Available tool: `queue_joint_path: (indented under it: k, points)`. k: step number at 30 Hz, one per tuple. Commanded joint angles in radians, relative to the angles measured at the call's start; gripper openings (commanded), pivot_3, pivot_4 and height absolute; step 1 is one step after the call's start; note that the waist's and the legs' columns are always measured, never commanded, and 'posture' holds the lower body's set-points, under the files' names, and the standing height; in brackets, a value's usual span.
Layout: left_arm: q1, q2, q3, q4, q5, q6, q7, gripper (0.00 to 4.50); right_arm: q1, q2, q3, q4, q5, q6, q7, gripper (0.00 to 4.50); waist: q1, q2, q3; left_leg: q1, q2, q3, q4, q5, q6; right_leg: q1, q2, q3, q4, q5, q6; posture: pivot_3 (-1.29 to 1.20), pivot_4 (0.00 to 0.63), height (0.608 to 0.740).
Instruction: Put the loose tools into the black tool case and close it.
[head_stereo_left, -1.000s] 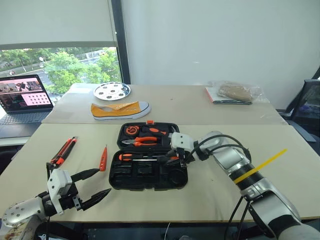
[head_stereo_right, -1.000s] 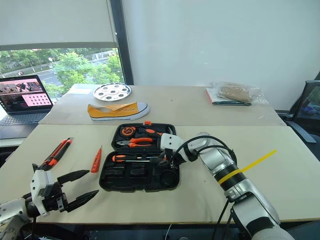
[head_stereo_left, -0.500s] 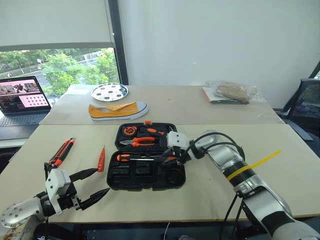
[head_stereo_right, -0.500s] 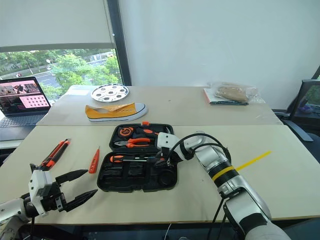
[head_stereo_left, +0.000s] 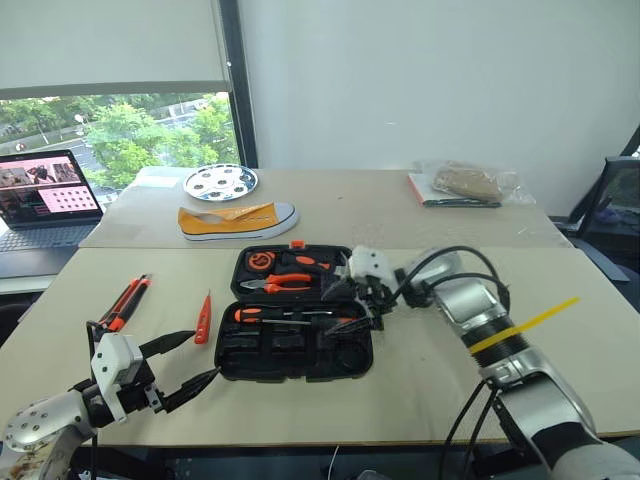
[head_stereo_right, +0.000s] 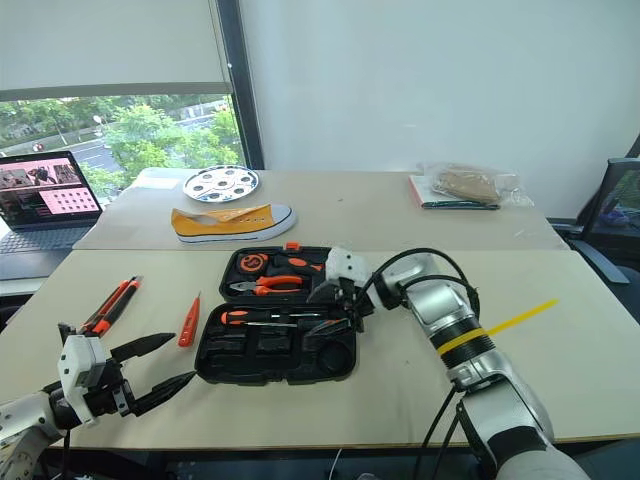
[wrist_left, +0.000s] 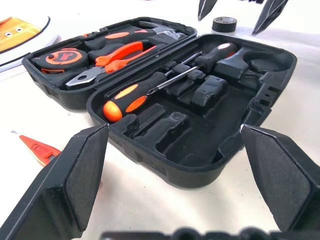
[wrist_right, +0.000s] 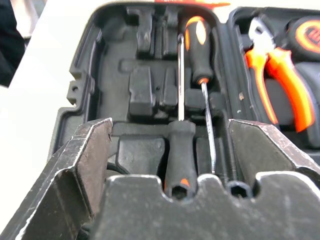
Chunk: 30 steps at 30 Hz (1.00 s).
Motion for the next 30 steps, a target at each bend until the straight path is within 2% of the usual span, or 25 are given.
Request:
queue_joint_path:
  k: [1, 9, 10, 25, 30]
  points:
    - [-0.005, 0.006, 0.023, -0.009, -0.009, -0.019, -0.003, 4.50, 0.024, 0.006, -0.029, -0.010, -0.003, -0.025, -0.051, 2.96, -0.002, 0.000, 0.000, 0.000, 0.000, 0.000, 0.000, 0.000, 0.000, 0.000, 0.000, 0.000, 0.000, 0.000, 0.000, 0.00, 0.150, 0.740]
    - [-0.038, 0.017, 0.013, 0.012, -0.003, -0.012, -0.012, 4.50, 0.039, 0.067, 0.006, 0.016, -0.042, -0.057, -0.129, 0.20, -0.003, 0.000, 0.000, 0.000, 0.000, 0.000, 0.000, 0.000, 0.000, 0.000, 0.000, 0.000, 0.000, 0.000, 0.000, 0.00, 0.150, 0.740]
    - [-0.041, 0.017, 0.012, 0.013, -0.002, -0.012, -0.012, 4.50, 0.037, 0.072, 0.008, 0.024, -0.047, -0.060, -0.134, 0.02, -0.004, 0.000, 0.000, 0.000, 0.000, 0.000, 0.000, 0.000, 0.000, 0.000, 0.000, 0.000, 0.000, 0.000, 0.000, 0.00, 0.150, 0.740]
    - [-0.026, -0.004, 0.006, 0.004, 0.023, -0.022, 0.017, 4.50, 0.000, 0.169, 0.087, 0.212, -0.178, -0.084, -0.208, 0.02, -0.011, 0.000, 0.000, 0.001, 0.000, 0.001, 0.000, 0.000, -0.001, 0.000, 0.000, 0.001, 0.001, 0.000, 0.000, 0.00, 0.150, 0.740]
    - [-0.002, -0.003, 0.024, 0.000, 0.028, -0.023, 0.025, 4.50, 0.005, 0.181, 0.105, 0.200, -0.197, -0.071, -0.198, 0.02, -0.010, 0.000, 0.000, 0.002, 0.001, 0.001, 0.000, 0.001, -0.002, 0.000, 0.000, 0.001, 0.003, 0.000, -0.001, 0.00, 0.150, 0.740]
